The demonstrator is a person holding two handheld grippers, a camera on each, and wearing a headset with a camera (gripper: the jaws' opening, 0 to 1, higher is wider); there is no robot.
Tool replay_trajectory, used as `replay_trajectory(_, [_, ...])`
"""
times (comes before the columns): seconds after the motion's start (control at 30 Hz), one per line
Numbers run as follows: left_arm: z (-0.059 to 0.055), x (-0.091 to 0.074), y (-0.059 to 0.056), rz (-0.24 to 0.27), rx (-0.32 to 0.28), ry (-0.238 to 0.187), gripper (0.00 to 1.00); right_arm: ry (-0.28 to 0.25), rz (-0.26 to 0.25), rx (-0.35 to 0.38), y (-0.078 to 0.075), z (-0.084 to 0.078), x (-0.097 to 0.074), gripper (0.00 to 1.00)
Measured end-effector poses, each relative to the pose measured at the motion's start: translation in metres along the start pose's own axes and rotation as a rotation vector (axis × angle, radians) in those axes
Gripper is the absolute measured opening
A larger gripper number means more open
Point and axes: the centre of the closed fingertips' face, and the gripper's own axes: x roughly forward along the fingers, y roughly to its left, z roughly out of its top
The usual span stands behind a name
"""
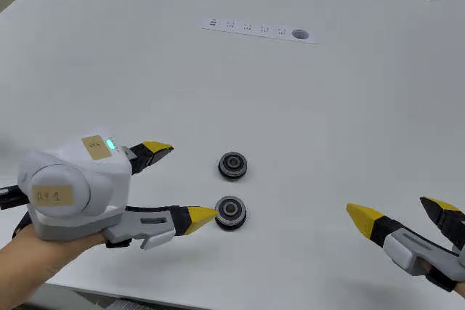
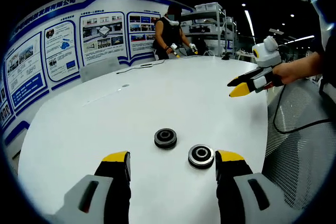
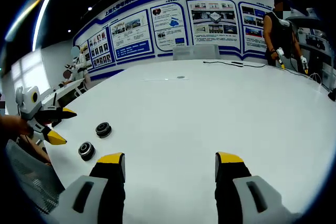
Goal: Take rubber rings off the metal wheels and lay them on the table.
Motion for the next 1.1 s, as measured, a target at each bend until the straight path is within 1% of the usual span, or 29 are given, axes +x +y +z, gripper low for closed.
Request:
replay_trajectory(0.1, [0.004,0.004,-0.005,-0.017,0.016,-0.004,0.61,-0.005,0.007,0.010,0.002,0.000,0.000,0.69])
replay_trajectory(0.17, [0.005,0.009,-0.010,-0.034,0.028,0.000,0.58,-0.006,0.016,0.013,0.005,0.000,0.000,0.68])
replay_trajectory(0.27, [0.001,0.015,-0.013,-0.052,0.049,0.023,0.57,-0.007,0.030,0.019,0.009,0.000,0.000,0.65])
replay_trajectory(0.37, [0.000,0.020,-0.018,-0.070,0.055,0.031,0.55,-0.005,0.048,0.032,0.013,0.000,0.001,0.63])
replay_trajectory(0.43, [-0.001,0.023,-0.022,-0.082,0.062,0.040,0.52,-0.009,0.062,0.031,0.017,0.000,0.001,0.61])
replay_trajectory(0.47, [-0.003,0.025,-0.025,-0.094,0.076,0.052,0.51,-0.009,0.073,0.033,0.020,0.000,0.001,0.59])
replay_trajectory(0.53, [-0.005,0.027,-0.029,-0.109,0.088,0.063,0.48,-0.006,0.082,0.044,0.022,-0.001,0.002,0.57])
replay_trajectory(0.6, [-0.007,0.029,-0.031,-0.115,0.094,0.071,0.46,-0.001,0.089,0.046,0.025,-0.003,0.004,0.57])
replay_trajectory(0.7, [-0.009,0.032,-0.030,-0.114,0.106,0.078,0.39,-0.003,0.111,0.057,0.029,-0.003,0.005,0.56])
replay_trajectory(0.73, [-0.009,0.032,-0.030,-0.114,0.104,0.076,0.36,-0.004,0.112,0.059,0.029,-0.003,0.005,0.55])
replay_trajectory(0.83, [-0.008,0.035,-0.031,-0.121,0.095,0.072,0.31,-0.004,0.117,0.067,0.029,-0.003,0.006,0.53])
replay_trajectory(0.93, [-0.008,0.036,-0.033,-0.132,0.112,0.077,0.28,-0.005,0.121,0.076,0.029,-0.003,0.006,0.52])
replay_trajectory(1.1, [-0.010,0.039,-0.037,-0.151,0.102,0.084,0.20,-0.003,0.129,0.085,0.031,-0.004,0.006,0.50])
